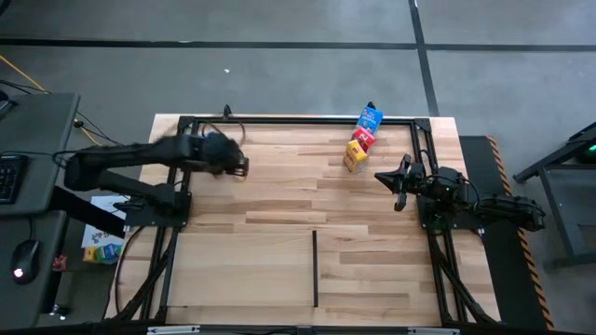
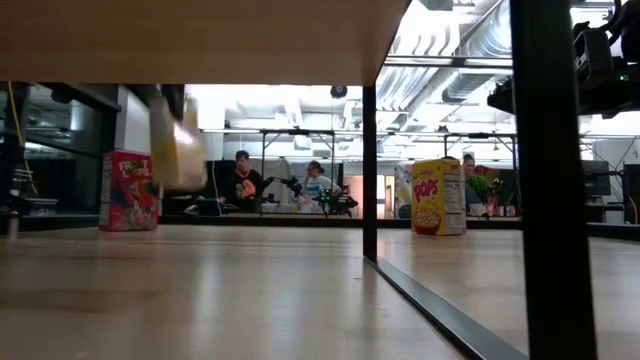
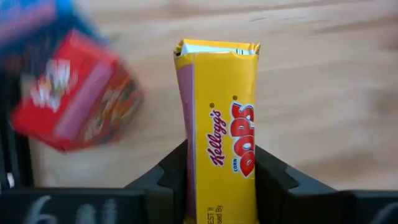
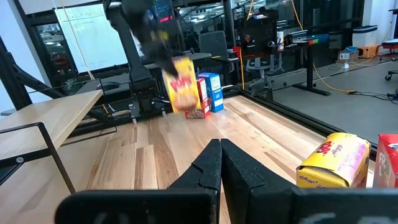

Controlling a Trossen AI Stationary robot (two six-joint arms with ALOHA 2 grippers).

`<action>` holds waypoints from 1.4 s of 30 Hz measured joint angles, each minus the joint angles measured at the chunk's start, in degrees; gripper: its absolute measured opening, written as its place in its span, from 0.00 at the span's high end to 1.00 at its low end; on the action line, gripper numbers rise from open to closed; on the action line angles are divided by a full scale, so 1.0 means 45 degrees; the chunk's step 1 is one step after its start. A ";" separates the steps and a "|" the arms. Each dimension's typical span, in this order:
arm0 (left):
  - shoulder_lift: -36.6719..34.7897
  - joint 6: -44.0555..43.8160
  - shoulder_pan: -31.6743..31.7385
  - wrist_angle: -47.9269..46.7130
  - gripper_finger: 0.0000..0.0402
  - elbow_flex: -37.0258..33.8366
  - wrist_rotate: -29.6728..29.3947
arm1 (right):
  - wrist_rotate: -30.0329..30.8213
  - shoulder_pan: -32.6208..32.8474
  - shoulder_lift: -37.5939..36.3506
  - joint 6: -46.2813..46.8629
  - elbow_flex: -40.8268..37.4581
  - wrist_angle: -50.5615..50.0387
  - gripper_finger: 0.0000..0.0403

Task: Stack cereal on shelf
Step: Put the left yellow cereal box on the shelf

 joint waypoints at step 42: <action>0.3555 0.0071 -1.6670 -0.4184 0.73 0.8357 0.0502 | 0.0004 0.0001 0.0000 0.0002 -0.0005 0.0000 1.00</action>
